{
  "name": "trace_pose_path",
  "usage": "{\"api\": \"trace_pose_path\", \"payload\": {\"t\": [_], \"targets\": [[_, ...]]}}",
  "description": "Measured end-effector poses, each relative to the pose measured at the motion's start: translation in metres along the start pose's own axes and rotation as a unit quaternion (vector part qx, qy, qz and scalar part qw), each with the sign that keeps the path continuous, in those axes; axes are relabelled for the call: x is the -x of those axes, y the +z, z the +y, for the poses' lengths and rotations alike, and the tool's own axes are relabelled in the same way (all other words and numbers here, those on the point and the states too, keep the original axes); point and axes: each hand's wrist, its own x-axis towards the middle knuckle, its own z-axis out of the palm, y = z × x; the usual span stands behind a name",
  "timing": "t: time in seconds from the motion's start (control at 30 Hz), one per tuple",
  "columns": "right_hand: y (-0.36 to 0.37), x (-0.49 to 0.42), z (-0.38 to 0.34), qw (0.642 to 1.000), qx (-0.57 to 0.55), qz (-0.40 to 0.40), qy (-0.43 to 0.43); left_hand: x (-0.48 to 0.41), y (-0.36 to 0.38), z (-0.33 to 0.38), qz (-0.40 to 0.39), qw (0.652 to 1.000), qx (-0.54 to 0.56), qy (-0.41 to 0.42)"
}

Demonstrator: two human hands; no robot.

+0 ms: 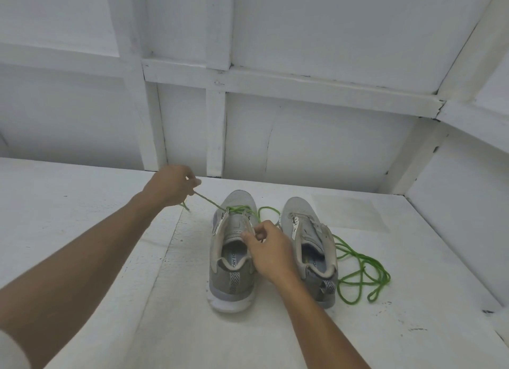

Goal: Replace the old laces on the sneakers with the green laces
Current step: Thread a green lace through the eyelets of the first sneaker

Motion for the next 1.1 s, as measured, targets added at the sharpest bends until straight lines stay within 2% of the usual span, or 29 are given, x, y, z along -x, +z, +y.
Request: {"api": "trace_pose_path", "payload": {"t": [0.17, 0.33, 0.53, 0.6, 0.8, 0.9, 1.1], "targets": [[-0.005, -0.007, -0.003, 1.0, 0.02, -0.022, 0.007, 0.002, 0.0, 0.018, -0.048, 0.998, -0.014, 0.028], [-0.007, -0.024, -0.021, 0.997, 0.068, -0.021, -0.018, 0.013, 0.02, 0.035, -0.085, 0.992, 0.076, 0.054], [-0.004, -0.051, -0.035, 0.982, 0.168, -0.083, -0.003, 0.022, 0.055, 0.048, -0.097, 0.978, 0.181, 0.04], [-0.001, -0.057, -0.03, 0.985, 0.14, -0.098, 0.022, 0.023, 0.065, 0.047, -0.092, 0.979, 0.181, 0.031], [0.004, -0.069, -0.009, 0.992, 0.015, -0.072, 0.105, 0.024, 0.075, 0.045, -0.101, 0.974, 0.204, 0.008], [0.011, -0.075, -0.002, 0.981, -0.074, -0.071, 0.167, 0.023, 0.076, 0.046, -0.109, 0.974, 0.2, 0.009], [0.017, -0.073, 0.006, 0.953, -0.196, -0.043, 0.226, 0.025, 0.08, 0.047, -0.115, 0.977, 0.181, 0.003]]}}
